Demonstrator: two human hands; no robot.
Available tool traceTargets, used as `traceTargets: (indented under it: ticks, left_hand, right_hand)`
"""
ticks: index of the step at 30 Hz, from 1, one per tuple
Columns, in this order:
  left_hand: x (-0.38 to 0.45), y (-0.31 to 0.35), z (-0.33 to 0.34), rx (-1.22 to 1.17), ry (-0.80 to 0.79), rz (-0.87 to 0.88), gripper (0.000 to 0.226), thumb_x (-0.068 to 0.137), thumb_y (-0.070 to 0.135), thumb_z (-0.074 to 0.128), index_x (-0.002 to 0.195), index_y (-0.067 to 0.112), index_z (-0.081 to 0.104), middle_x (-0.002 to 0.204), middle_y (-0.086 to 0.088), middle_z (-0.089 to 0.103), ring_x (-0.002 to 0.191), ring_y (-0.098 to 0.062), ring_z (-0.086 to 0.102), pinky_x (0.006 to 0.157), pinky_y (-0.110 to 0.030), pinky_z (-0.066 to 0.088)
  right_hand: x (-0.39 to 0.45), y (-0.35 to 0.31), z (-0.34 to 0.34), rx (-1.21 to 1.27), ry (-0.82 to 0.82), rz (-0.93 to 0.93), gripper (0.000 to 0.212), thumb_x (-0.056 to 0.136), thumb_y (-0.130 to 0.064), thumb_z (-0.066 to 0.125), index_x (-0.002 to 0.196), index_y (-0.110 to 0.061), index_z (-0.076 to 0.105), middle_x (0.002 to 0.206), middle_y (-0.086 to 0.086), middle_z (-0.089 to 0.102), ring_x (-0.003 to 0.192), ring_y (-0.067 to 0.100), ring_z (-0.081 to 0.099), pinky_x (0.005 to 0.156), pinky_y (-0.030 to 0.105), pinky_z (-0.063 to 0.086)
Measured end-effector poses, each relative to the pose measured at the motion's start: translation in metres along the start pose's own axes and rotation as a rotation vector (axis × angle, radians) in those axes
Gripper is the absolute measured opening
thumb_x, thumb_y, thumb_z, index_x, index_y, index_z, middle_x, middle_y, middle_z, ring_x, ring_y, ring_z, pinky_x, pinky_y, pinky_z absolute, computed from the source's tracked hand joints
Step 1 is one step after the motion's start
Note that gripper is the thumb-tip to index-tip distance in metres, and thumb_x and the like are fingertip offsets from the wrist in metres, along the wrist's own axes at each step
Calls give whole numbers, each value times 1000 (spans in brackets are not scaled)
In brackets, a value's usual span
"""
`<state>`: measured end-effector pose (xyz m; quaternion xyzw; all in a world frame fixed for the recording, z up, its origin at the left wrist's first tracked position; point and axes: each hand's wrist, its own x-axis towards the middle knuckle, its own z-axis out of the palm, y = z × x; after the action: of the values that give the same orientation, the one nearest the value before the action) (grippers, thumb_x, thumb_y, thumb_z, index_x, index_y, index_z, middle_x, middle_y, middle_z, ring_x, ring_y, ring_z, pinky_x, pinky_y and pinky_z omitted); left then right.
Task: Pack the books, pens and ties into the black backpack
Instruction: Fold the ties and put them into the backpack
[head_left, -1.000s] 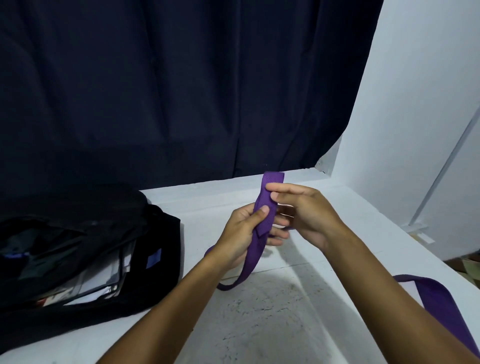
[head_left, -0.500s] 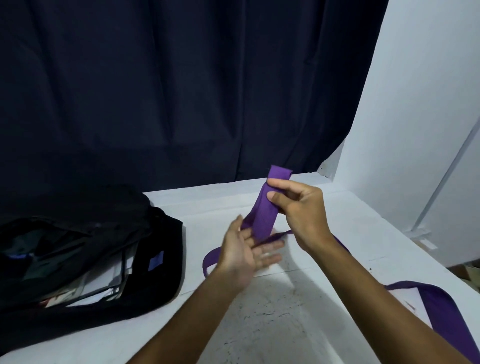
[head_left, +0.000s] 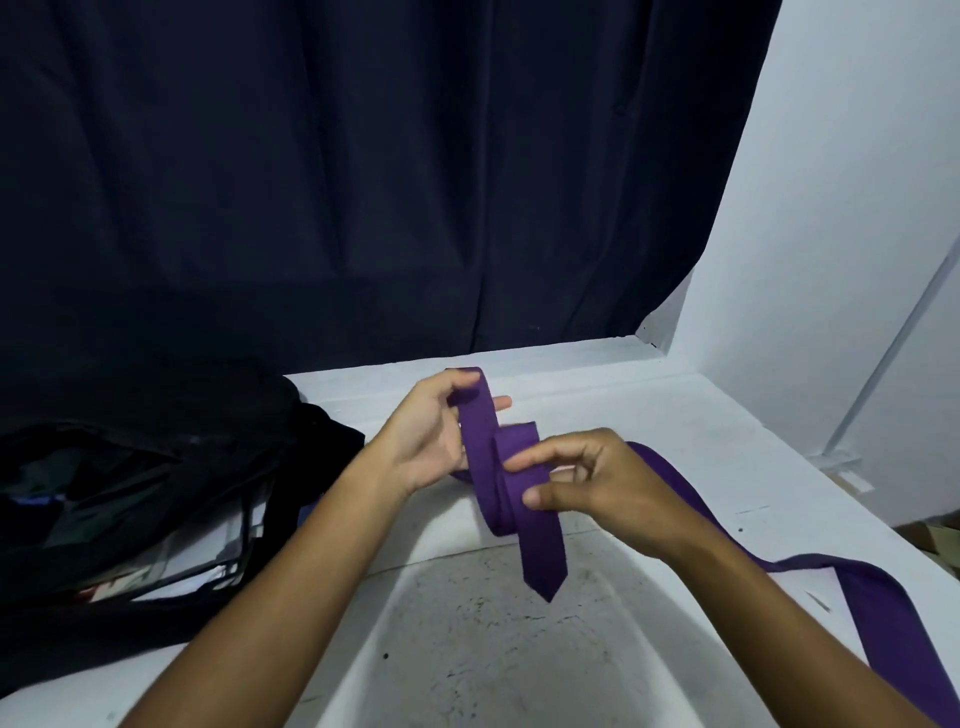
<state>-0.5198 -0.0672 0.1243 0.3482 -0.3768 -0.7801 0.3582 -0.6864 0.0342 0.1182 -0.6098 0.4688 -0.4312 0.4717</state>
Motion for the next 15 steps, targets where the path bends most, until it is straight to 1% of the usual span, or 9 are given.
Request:
traceTargets:
  ticks: [1, 3, 4, 5, 7, 9, 10, 13, 15]
  left_hand:
    - [-3, -4, 0, 24, -49, -8, 20, 88, 22, 50, 104, 10, 58, 121, -19, 63, 92, -34, 66, 89, -54, 48]
    - [-3, -15, -4, 26, -148, 9, 21, 81, 19, 54, 100, 15, 61, 113, -16, 68, 90, -31, 68, 84, -50, 53]
    - [-2, -20, -7, 11, -175, 25, 26, 81, 19, 55, 105, 16, 61, 114, -15, 68, 91, -30, 68, 82, -49, 54]
    - [1, -25, -10, -12, -198, 35, 35, 82, 21, 56, 116, 13, 59, 119, -17, 65, 94, -31, 67, 83, -50, 54]
    - [5, -32, -13, -51, -237, 25, 56, 83, 27, 59, 135, 6, 51, 131, -23, 57, 103, -33, 63, 94, -56, 48]
    - [3, -35, -11, -61, -280, 24, 60, 83, 34, 58, 135, 5, 53, 135, -24, 53, 105, -34, 62, 102, -60, 39]
    - [2, -36, -10, -60, -306, 30, 59, 83, 34, 60, 134, 6, 53, 137, -24, 52, 105, -34, 63, 102, -59, 38]
    - [-1, -41, -8, 0, -388, 92, 66, 79, 19, 70, 140, 9, 46, 137, -24, 53, 109, -37, 62, 93, -54, 51]
    - [-1, -46, -9, 92, -392, 143, 70, 76, 3, 70, 141, 14, 44, 133, -22, 57, 115, -42, 60, 91, -56, 52]
  right_hand:
    - [1, 0, -2, 32, 29, -21, 29, 77, 12, 68, 98, -9, 73, 93, 8, 75, 79, 18, 71, 70, 22, 54]
    - [5, -2, -4, 93, 93, -55, 31, 77, 13, 67, 96, -11, 72, 92, 9, 75, 77, 20, 71, 69, 24, 55]
    - [7, -3, -4, 116, 131, -69, 32, 77, 14, 66, 95, -11, 72, 91, 8, 75, 76, 19, 71, 68, 24, 56]
    - [10, -3, -3, 126, 166, -82, 32, 77, 14, 67, 94, -12, 72, 89, 4, 75, 76, 17, 71, 67, 25, 56]
    - [16, -3, -1, 122, 219, -96, 33, 77, 14, 68, 94, -14, 72, 86, -1, 75, 76, 14, 71, 66, 25, 56]
    - [21, -3, 2, 113, 253, -102, 35, 76, 14, 69, 94, -16, 73, 85, -3, 75, 76, 11, 70, 65, 23, 55]
    - [23, -2, 3, 107, 265, -104, 35, 76, 14, 69, 94, -16, 72, 84, -2, 75, 76, 11, 70, 65, 21, 54]
    - [28, 0, 6, 117, 274, -102, 34, 77, 14, 68, 97, -14, 72, 83, 4, 74, 71, 10, 69, 58, 19, 52]
    - [31, 2, 7, 104, 277, -99, 33, 77, 13, 68, 100, -11, 71, 84, 10, 73, 70, 12, 69, 57, 20, 51]
